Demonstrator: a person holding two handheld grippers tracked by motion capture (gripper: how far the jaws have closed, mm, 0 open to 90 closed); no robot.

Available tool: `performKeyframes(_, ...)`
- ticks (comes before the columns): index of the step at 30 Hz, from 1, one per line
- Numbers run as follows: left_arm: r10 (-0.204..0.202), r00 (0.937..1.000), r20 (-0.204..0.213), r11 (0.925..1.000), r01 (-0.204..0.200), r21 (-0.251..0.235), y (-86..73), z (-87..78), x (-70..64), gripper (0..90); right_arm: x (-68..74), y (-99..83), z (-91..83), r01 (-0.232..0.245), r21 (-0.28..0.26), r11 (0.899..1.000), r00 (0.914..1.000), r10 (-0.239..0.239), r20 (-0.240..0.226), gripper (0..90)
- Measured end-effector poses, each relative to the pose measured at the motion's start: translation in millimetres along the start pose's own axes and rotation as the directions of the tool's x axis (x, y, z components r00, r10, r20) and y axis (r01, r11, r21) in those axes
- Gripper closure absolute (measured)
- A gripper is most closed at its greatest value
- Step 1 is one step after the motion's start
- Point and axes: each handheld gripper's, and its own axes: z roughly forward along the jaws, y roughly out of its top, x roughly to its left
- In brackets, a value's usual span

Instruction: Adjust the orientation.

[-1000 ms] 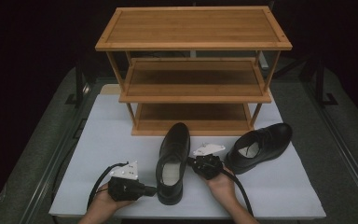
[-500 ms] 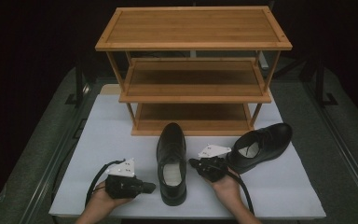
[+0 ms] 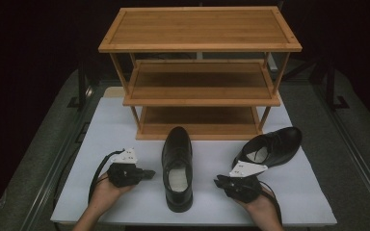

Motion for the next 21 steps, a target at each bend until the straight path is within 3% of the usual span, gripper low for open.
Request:
performKeyframes(4,-0.019,0.9988,-0.046,0.9998,0.018,-0.007,8.3,8.7,17.0,90.0,-3.3,-18.4,-18.4,0.001,0.023,1.000,1.0000,-0.001,0.003,70.6)
performKeyframes(6,-0.045,0.9980,-0.044,0.9987,0.044,-0.027,9.0,13.5,24.6,90.0,-6.1,-25.0,-25.4,-0.008,0.026,1.000,0.9999,0.008,0.015,69.9)
performKeyframes(10,-0.056,0.9965,-0.061,0.9984,0.057,0.003,5.5,25.4,33.9,90.0,-10.8,-32.3,-34.0,-0.025,0.027,0.999,0.9993,0.025,0.027,69.8)
performKeyframes(12,-0.053,0.9969,-0.058,0.9985,0.054,0.009,5.0,27.4,34.6,90.0,-12.1,-33.2,-35.5,-0.029,0.024,0.999,0.9992,0.028,0.029,69.8)
performKeyframes(15,-0.022,0.9997,-0.015,0.9997,0.022,0.015,6.8,32.2,28.5,90.0,-14.9,-35.9,-38.6,-0.029,0.029,0.999,0.9988,0.028,0.039,69.2)
performKeyframes(21,-0.005,0.9998,-0.018,0.9994,0.006,0.033,10.6,34.6,23.8,90.0,-15.7,-36.9,-41.7,-0.032,0.023,0.999,0.9985,0.031,0.045,69.2)
